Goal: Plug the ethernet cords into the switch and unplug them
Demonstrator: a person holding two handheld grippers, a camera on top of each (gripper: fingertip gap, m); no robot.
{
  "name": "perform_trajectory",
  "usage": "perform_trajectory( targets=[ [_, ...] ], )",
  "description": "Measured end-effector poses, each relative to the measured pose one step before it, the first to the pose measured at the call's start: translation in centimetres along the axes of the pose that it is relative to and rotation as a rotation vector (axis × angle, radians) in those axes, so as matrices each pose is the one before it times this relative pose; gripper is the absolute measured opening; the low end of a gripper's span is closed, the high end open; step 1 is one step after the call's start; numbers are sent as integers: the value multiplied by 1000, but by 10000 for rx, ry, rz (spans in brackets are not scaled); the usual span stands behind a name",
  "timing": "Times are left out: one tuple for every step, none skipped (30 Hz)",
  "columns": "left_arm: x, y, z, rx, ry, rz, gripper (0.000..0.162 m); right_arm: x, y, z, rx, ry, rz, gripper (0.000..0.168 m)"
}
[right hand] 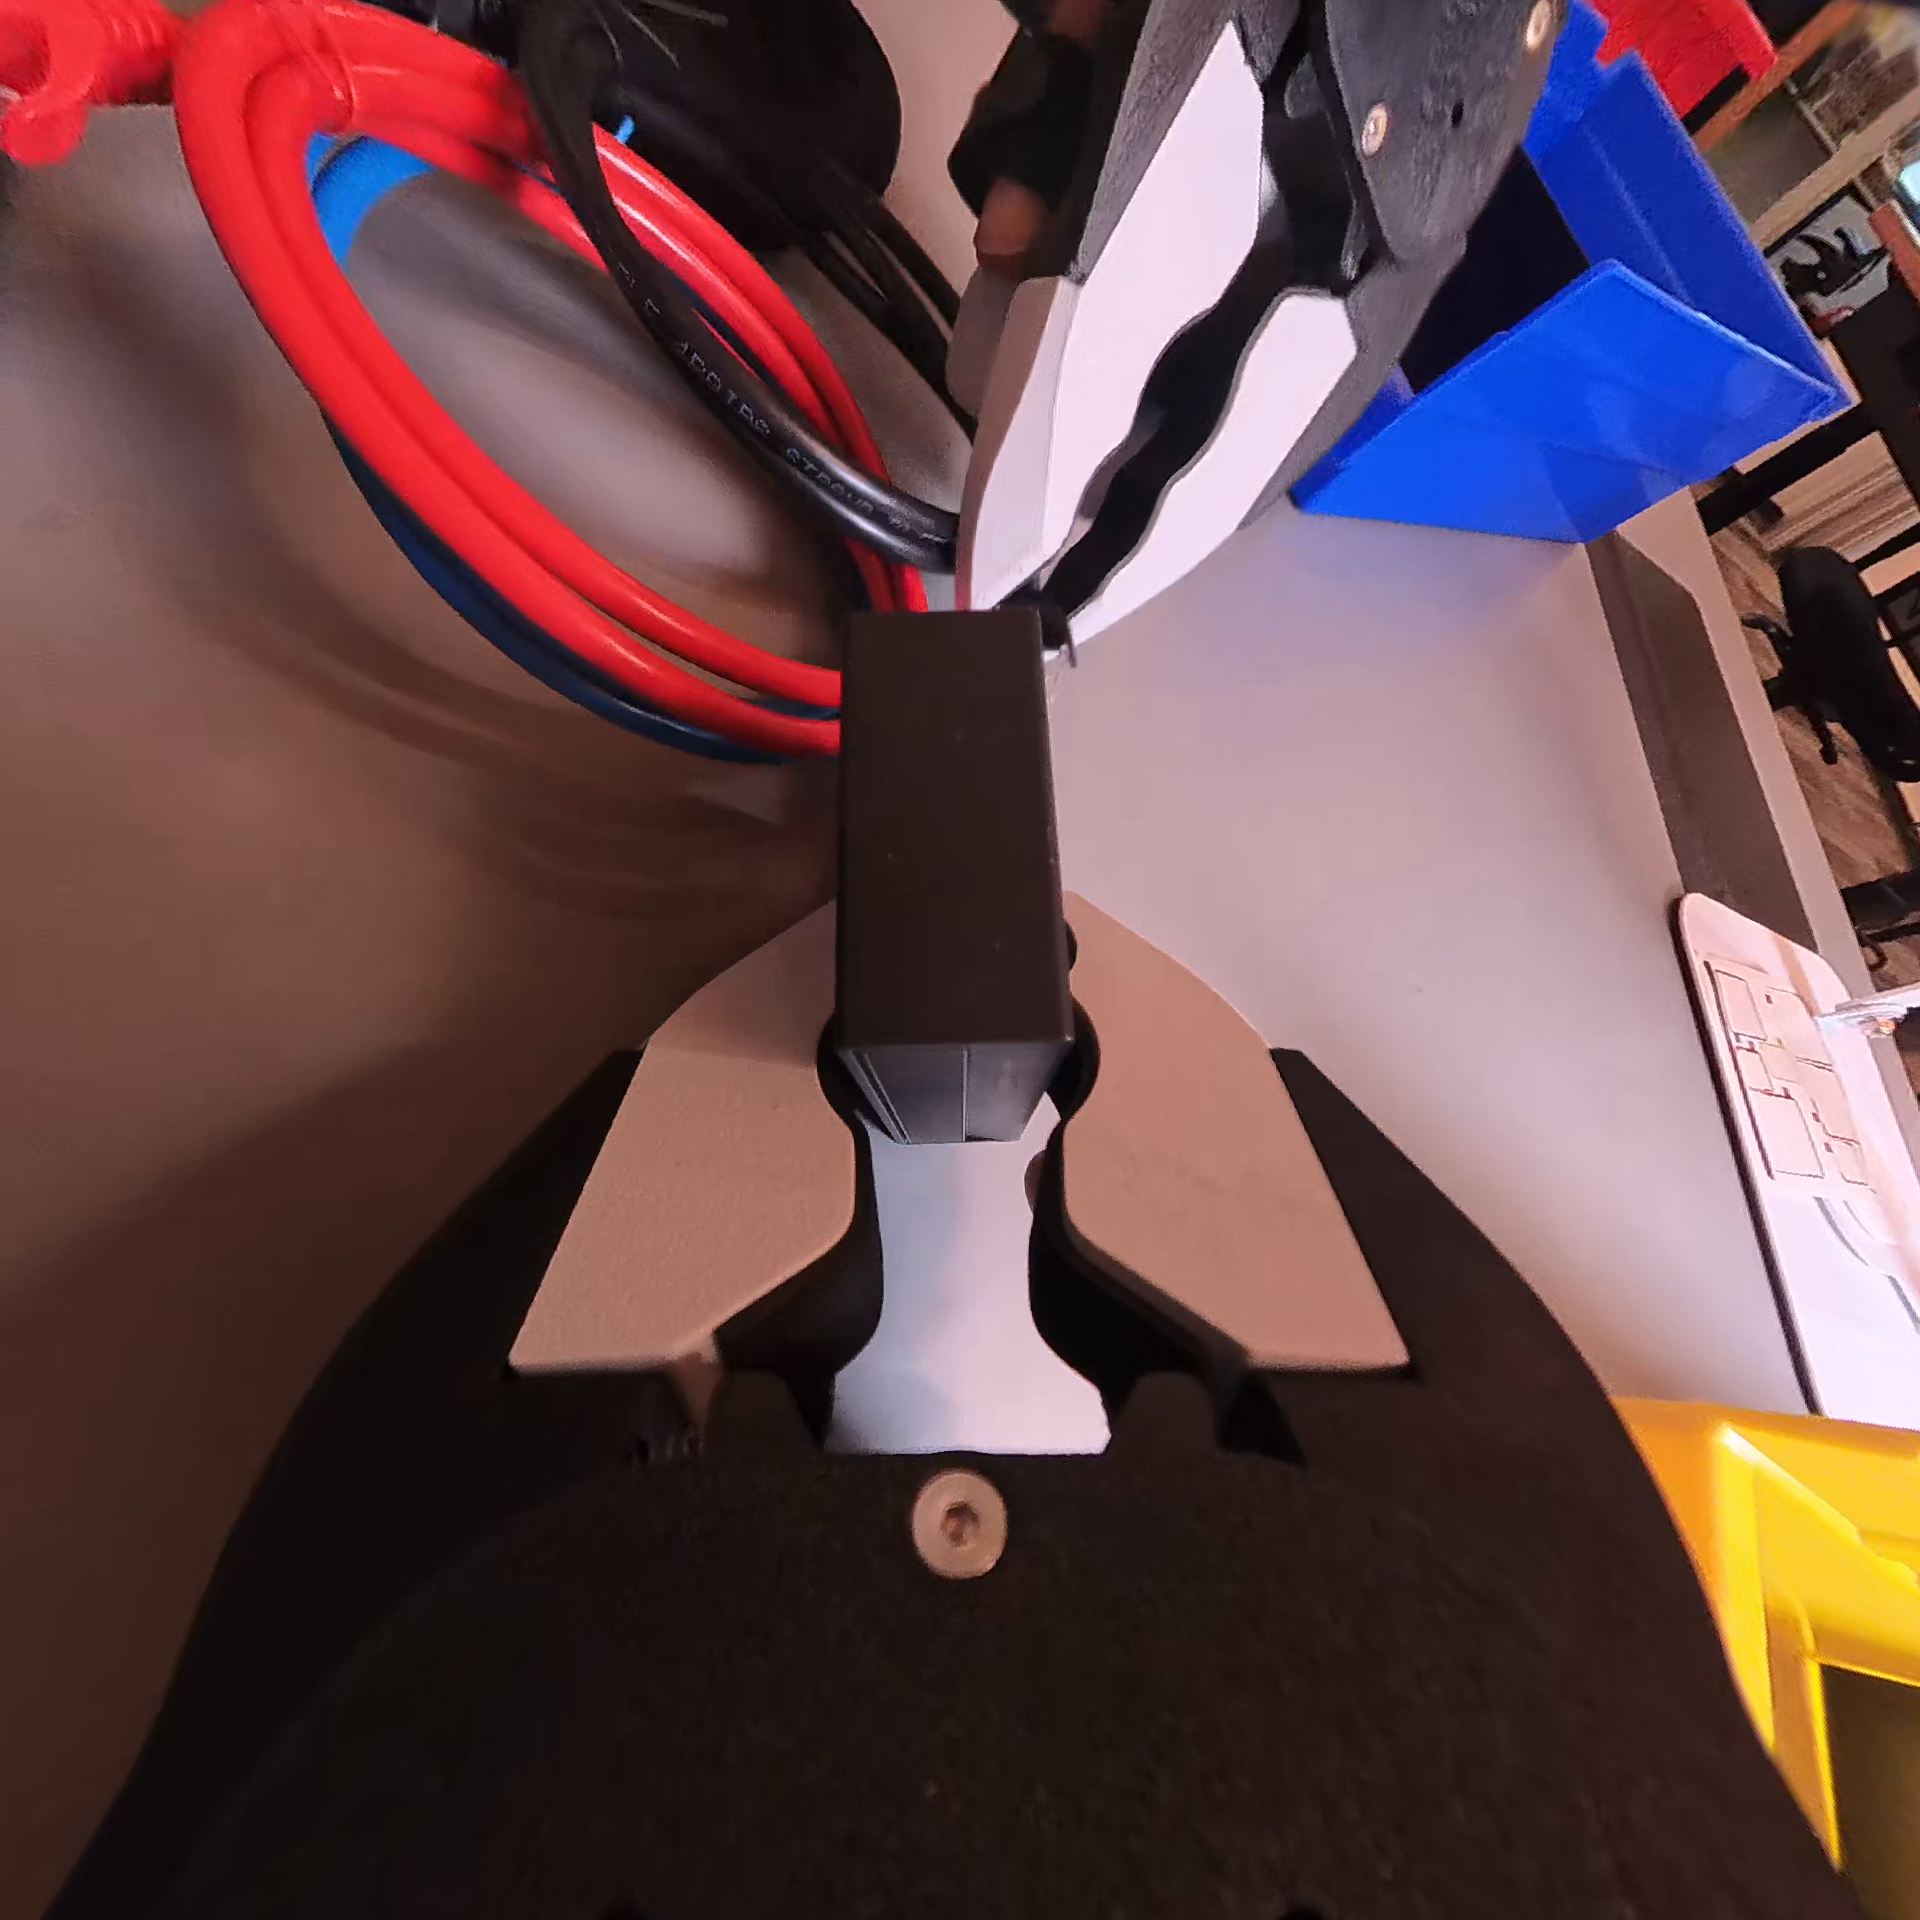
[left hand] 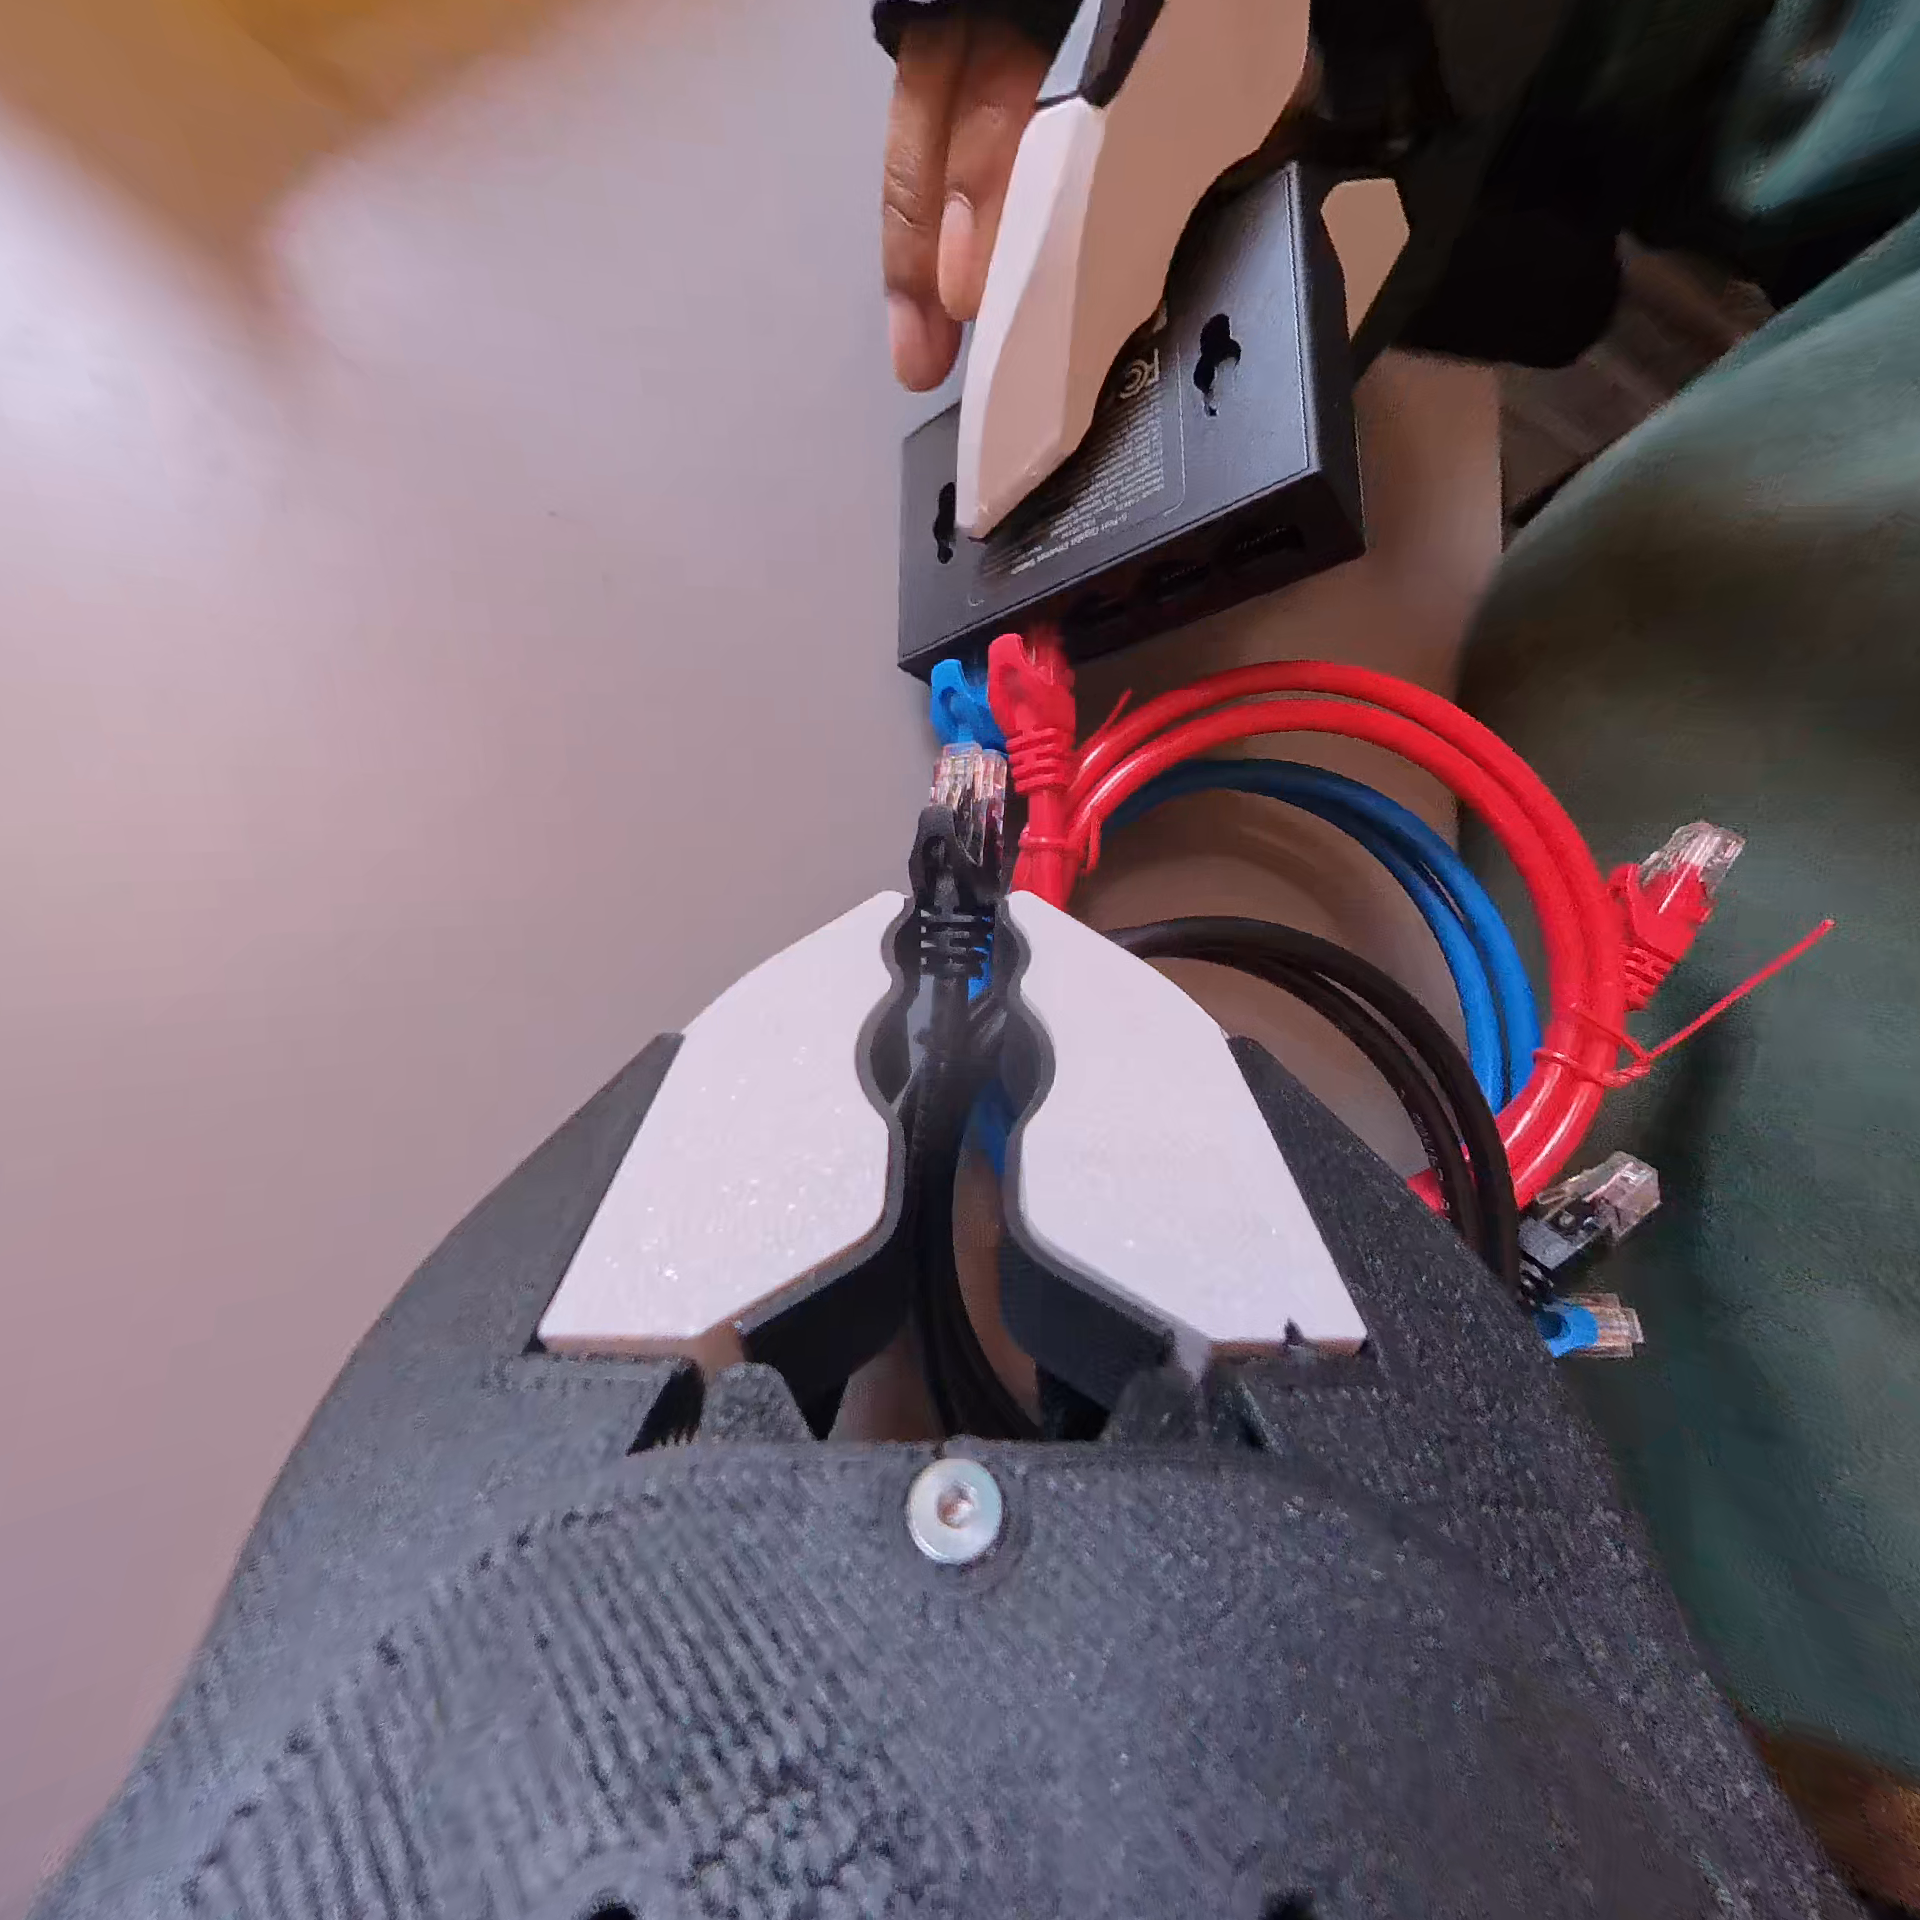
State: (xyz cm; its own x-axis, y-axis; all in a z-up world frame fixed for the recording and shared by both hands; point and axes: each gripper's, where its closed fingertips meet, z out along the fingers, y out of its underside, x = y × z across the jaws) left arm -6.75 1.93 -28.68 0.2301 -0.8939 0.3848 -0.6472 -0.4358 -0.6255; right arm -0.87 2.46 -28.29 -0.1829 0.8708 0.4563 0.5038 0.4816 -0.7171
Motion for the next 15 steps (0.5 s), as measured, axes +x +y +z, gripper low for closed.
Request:
perform_trajectory(
  targets=[
    [-16, -100, -337, 145, -267, -141, 13, 8, 12, -5, 2, -2, 7, 30],
    [245, -139, -347, 80, -142, -105, 13, 5, -10, 13, 2, 11, -15, 30],
    [630, -249, -343, 77, 58, -79, 13, 17, -22, 20, 25, 12, 22, 30],
    [813, -416, -253, 111, 170, -140, 13, 18, -18, 17, 35, 6, 63, 30],
    [836, -262, -8, -33, 216, -148, 13, 37, -32, 32, 33, 14, 45, 30],
    [386, -45, 270, -187, -10, -177, 13, -8, -63, 42, 43, 10, 0, 30],
    [131, 55, 517, -229, -62, -108, 13, -45, -79, 63, 40, 5, -27, 30],
    [78, 142, 563, -263, 20, -166, 13, -79, -105, 54, 46, -3, -57, 30],
    [-70, -36, 508, -127, 18, -163, 13, -119, -107, 41, 61, -4, -92, 30],
    [-23, -92, 405, -84, 86, -152, 13, -134, -122, 20, 65, -4, -93, 30],
    [87, -15, 305, -137, 142, -121, 13, -115, -80, 0, 51, -1, -102, 30],
    [-60, -150, 23, -40, 12, -60, 13, -19, 9, -68, 31, 26, -69, 30],
    [-239, -147, 42, 4, -89, -96, 13, -19, 0, -49, 61, 14, 31, 30],
    [40, 4, 104, -85, 111, -126, 13, -76, -38, -42, 56, -17, -25, 30],
    [91, 10, 54, -77, 90, -65, 13, -61, -27, -39, 28, -9, -111, 30]
  ],
)
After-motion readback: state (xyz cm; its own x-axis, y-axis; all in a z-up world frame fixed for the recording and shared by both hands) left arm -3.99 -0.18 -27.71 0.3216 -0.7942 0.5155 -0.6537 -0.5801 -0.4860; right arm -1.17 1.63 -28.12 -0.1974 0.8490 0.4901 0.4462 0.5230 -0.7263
